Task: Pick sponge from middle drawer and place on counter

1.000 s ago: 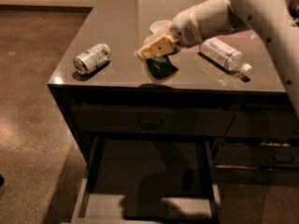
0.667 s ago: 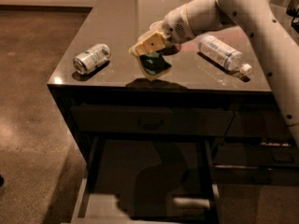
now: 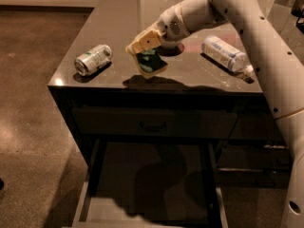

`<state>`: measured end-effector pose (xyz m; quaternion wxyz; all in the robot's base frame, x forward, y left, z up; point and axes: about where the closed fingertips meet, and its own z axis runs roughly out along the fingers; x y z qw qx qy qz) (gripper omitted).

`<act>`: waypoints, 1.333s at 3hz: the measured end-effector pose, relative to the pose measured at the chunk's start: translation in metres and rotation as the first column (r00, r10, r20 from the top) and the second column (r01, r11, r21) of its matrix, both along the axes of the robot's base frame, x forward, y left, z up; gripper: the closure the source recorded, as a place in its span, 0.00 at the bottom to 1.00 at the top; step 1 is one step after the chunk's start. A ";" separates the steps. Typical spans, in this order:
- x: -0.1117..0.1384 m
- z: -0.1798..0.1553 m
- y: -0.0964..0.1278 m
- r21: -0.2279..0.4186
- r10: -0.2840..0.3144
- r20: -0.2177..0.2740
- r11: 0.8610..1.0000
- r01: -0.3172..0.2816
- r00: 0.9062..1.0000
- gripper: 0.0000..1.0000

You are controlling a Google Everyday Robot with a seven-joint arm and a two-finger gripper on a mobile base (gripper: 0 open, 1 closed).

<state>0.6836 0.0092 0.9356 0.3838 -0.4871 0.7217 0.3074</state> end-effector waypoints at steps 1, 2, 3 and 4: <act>0.002 -0.003 0.002 -0.002 0.003 -0.007 1.000 -0.003 1.000 0.74; 0.015 -0.013 0.002 -0.014 -0.008 -0.037 1.000 0.008 0.999 0.51; 0.043 -0.030 -0.007 -0.011 -0.062 -0.073 0.998 0.061 0.995 0.20; 0.041 -0.030 -0.003 -0.012 -0.053 -0.072 0.999 0.052 0.996 0.00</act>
Offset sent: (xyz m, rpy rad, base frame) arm 0.0313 -0.0047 -0.0191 -0.0268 0.0672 -0.0313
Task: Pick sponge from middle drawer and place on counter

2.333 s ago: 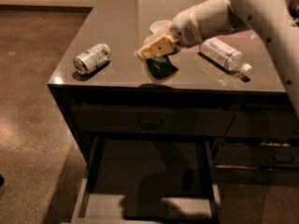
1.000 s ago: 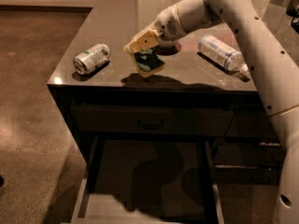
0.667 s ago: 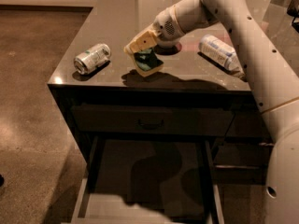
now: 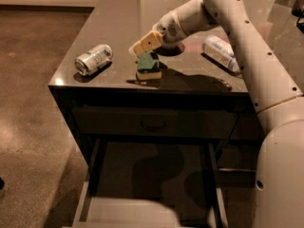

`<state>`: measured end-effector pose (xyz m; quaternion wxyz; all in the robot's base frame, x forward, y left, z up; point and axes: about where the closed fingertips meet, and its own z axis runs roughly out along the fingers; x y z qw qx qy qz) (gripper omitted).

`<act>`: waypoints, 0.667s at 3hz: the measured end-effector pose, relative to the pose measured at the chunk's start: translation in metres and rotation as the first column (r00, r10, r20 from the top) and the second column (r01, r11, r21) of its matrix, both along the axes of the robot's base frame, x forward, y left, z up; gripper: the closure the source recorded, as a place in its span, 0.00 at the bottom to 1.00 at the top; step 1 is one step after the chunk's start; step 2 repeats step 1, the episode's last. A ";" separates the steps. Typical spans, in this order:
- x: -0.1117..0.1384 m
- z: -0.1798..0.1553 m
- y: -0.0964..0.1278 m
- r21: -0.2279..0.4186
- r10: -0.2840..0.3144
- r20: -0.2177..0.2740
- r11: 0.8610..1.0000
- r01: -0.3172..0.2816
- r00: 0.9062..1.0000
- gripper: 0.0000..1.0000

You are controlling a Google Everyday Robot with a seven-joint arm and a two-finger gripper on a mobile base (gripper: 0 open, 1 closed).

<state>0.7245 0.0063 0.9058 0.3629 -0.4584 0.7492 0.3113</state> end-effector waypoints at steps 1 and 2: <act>0.000 0.000 0.000 0.000 0.001 0.000 1.000 -0.001 1.000 0.00; 0.000 0.000 0.000 0.000 0.001 0.000 1.000 -0.001 1.000 0.00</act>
Offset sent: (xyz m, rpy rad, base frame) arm 0.0000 0.0000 0.0000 0.0000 0.0000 0.0000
